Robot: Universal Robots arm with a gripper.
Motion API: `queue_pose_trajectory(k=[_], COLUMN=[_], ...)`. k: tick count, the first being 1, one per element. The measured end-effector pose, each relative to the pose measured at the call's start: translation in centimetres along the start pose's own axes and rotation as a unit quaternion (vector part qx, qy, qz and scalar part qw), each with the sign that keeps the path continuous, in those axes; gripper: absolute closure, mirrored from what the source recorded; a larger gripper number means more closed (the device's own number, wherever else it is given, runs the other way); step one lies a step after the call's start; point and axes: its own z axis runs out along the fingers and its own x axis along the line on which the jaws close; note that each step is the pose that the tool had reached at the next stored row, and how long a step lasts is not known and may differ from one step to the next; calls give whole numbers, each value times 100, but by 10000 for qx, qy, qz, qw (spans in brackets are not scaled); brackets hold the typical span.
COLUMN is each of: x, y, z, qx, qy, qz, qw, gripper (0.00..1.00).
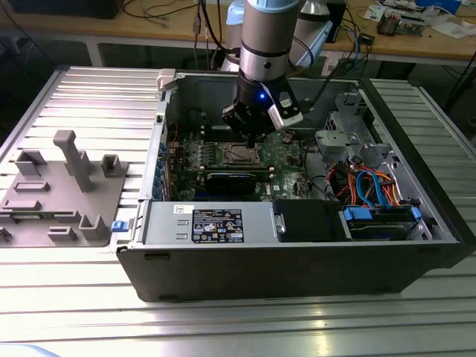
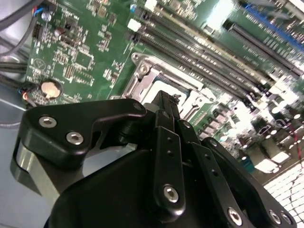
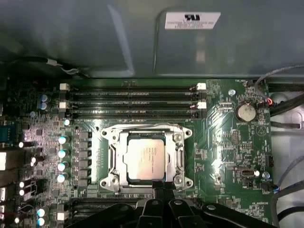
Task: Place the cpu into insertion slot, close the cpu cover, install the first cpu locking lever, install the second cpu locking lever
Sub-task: 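Install the second cpu locking lever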
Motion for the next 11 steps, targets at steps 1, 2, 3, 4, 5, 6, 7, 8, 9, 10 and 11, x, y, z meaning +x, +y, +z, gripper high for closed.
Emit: queue_pose_trajectory(k=[1, 2, 3, 4, 5, 6, 7, 8, 9, 10, 11], x=[0, 0, 0, 0, 0, 1, 13, 31, 48, 68, 83], y=[-17, -36, -50, -68, -82, -104, -123, -127, -130, -133, -137], z=[-1, -3, -3, -4, -4, -3, 6, 14, 21, 29, 35], qx=[0, 0, 0, 0, 0, 0, -1, 0, 0, 0, 1], qy=[2, 4, 5, 8, 9, 11, 21, 31, 38, 47, 56], qz=[0, 0, 1, 1, 1, 0, -6, -16, -23, -32, -40], qw=[10000, 10000, 10000, 10000, 10000, 10000, 10000, 10000, 10000, 10000, 10000], gripper=[89, 89, 89, 89, 89, 89, 89, 89, 89, 89, 89])
